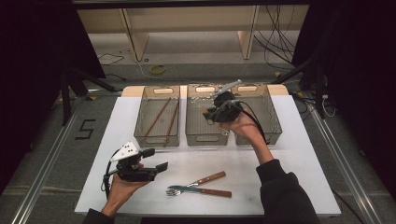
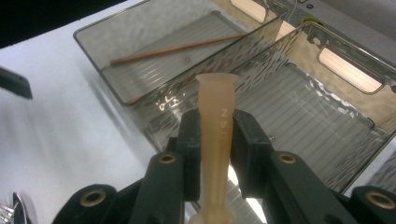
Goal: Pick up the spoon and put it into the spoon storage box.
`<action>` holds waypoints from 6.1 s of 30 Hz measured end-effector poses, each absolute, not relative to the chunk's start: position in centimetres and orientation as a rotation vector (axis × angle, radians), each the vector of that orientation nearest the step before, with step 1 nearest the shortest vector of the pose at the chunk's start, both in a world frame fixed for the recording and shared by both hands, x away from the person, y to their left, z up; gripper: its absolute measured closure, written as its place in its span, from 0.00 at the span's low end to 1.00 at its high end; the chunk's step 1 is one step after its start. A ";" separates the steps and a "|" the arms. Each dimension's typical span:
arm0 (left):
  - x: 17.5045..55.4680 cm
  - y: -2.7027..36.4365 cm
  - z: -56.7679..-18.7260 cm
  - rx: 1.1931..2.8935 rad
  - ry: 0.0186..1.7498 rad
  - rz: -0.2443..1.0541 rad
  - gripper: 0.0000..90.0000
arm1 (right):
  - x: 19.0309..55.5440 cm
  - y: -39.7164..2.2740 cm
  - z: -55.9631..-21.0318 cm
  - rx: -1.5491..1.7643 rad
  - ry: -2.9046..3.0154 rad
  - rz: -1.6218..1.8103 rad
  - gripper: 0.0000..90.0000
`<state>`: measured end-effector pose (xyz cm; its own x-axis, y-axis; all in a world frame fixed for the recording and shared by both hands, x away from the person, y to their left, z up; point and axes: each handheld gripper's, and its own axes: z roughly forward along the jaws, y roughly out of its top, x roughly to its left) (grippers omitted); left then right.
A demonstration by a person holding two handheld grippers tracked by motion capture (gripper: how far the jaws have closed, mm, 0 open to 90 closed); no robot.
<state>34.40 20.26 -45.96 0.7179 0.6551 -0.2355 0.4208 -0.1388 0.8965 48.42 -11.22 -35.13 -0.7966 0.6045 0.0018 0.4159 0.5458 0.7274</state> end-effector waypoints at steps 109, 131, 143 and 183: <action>34.4 20.2 -46.0 1.771 0.832 0.282 0.18 | 37.2 -13.1 -39.7 0.631 2.801 1.013 0.44; 34.4 20.2 -45.9 1.772 0.828 0.284 0.18 | 34.9 -11.3 -42.0 0.517 2.932 0.859 0.45; 34.4 20.1 -46.0 1.775 0.831 0.284 0.18 | 34.3 -10.5 -43.0 0.464 2.991 0.743 0.49; 34.5 20.2 -46.0 1.772 0.828 0.279 0.18 | 34.3 -9.4 -45.7 0.390 3.067 0.554 0.62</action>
